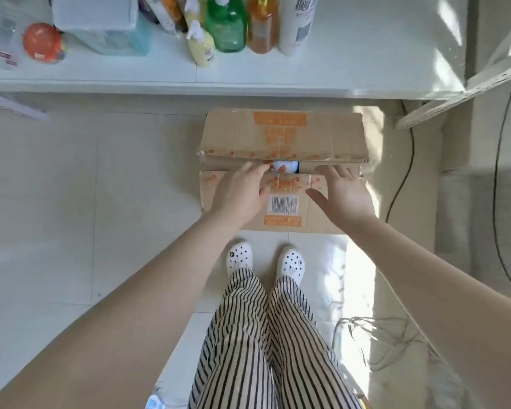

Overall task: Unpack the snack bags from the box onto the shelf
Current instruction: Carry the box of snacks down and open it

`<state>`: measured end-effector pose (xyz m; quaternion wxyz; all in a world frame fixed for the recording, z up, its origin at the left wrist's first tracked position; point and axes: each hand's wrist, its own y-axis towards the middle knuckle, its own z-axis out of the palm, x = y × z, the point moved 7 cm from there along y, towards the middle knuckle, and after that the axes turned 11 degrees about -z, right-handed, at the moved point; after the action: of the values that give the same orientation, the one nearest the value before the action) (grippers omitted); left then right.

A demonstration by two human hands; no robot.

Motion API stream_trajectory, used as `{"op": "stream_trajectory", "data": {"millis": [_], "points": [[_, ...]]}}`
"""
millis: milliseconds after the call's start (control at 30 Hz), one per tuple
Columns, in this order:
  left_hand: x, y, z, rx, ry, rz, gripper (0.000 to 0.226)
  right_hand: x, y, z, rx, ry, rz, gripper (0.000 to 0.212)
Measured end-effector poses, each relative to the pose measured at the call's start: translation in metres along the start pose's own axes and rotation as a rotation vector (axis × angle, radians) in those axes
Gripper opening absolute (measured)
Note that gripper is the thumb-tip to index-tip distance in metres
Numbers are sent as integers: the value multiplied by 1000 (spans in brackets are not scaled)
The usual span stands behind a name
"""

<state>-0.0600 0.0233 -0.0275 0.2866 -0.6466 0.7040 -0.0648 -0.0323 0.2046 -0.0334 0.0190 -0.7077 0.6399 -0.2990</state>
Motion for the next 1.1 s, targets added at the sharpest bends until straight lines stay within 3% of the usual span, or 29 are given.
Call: {"op": "stream_trajectory", "data": {"millis": [333,467,567,700,833,1000,1100], "points": [[29,62,78,0,44,-53,47,-34,55,71,-4,84,93,40],[31,67,76,-17,-26,-99,27,-37,57,75,-17,8,110,34],[35,60,73,91,-158,-171,17,-35,46,67,-36,85,186,34],[35,38,67,245,-301,-292,24,-25,26,61,37,158,238,46],[31,12,68,286,-256,-403,26,-17,2,63,67,239,277,44],[36,-16,80,460,-227,-528,33,-9,-31,72,262,200,361,48],[48,-34,103,663,-206,-563,51,-19,-51,102,531,295,469,85]]}}
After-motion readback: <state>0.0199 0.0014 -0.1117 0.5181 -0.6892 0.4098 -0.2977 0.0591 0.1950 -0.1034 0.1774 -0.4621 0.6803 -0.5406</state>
